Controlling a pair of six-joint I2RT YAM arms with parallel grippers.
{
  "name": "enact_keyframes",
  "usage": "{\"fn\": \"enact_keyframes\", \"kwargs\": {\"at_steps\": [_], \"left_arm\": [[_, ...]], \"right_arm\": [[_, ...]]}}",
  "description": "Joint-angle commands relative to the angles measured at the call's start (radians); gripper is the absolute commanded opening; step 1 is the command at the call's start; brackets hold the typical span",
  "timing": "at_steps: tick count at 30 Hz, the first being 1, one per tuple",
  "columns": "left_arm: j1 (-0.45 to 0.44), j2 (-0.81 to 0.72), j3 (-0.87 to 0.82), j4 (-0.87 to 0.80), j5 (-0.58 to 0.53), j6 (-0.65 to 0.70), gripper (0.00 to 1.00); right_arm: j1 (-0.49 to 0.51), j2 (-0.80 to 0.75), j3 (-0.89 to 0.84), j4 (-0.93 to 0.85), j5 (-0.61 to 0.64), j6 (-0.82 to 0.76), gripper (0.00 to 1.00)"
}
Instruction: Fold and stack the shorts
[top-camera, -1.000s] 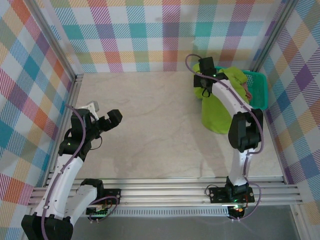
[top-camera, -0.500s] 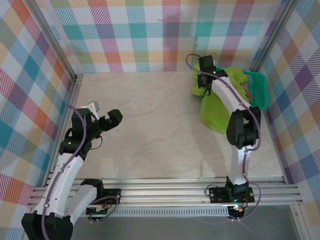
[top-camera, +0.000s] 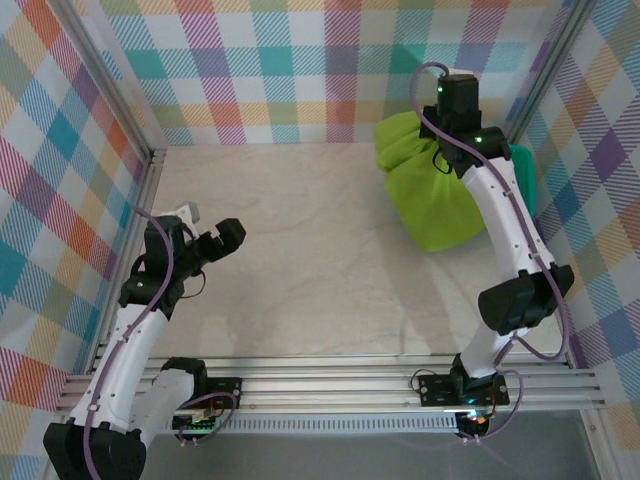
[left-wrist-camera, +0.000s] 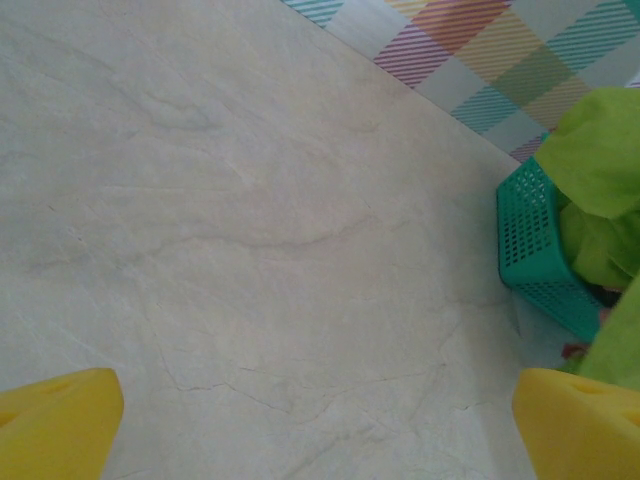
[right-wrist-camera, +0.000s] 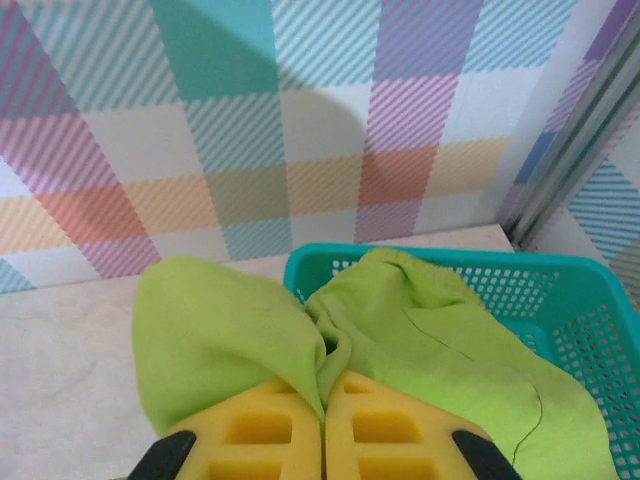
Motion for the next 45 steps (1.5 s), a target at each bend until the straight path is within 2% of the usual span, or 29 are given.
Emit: {"fn": "enact_keyframes", "kwargs": {"at_steps": [1, 4, 9, 15, 19, 23, 28, 32, 34, 39, 42, 45], "left_arm": [[0.005, -0.01, -0.001, 0.041, 0.025, -0.017, 1.0], [0.005, -0.011, 0.001, 0.044, 0.028, -0.017, 1.0], [0.005, -0.011, 0.002, 0.048, 0.03, -0.019, 1.0], [0.005, -0.013, 0.007, 0.049, 0.035, -0.024, 1.0], [0.004, -0.012, 0.013, 0.052, 0.039, -0.026, 1.0], [0.004, -0.007, 0.017, 0.06, 0.049, -0.034, 1.0], [0.003, -0.002, 0.028, 0.06, 0.066, -0.033, 1.0], [-0.003, -0.005, 0.035, 0.093, 0.117, -0.033, 1.0], [-0.015, -0.013, 0.04, 0.179, 0.163, -0.039, 1.0], [-0.041, -0.032, 0.062, 0.318, 0.245, -0.093, 1.0], [-0.058, -0.014, 0.091, 0.329, 0.238, -0.109, 1.0], [-0.072, 0.022, 0.112, 0.308, 0.218, -0.1, 1.0]], "right_arm": [[0.025, -0.06, 0.046, 0.09, -0.077, -0.013, 0.0], [0.06, -0.096, 0.057, 0.119, -0.137, -0.014, 0.0], [0.179, -0.134, 0.069, 0.18, -0.248, -0.046, 0.0], [0.331, -0.087, 0.16, 0.165, -0.279, -0.121, 0.0], [0.418, -0.02, 0.231, 0.152, -0.251, -0.175, 0.0], [0.424, 0.077, 0.303, 0.092, -0.239, -0.154, 0.0], [0.407, 0.162, 0.363, 0.017, -0.159, -0.139, 0.0], [0.398, 0.171, 0.384, -0.014, -0.212, -0.112, 0.0], [0.398, 0.177, 0.384, -0.024, -0.253, -0.082, 0.0], [0.398, 0.225, 0.385, -0.066, -0.239, -0.019, 0.0], [0.4, 0.277, 0.39, -0.074, -0.337, 0.05, 0.0], [0.404, 0.383, 0.48, -0.095, -0.496, 0.132, 0.02]]}}
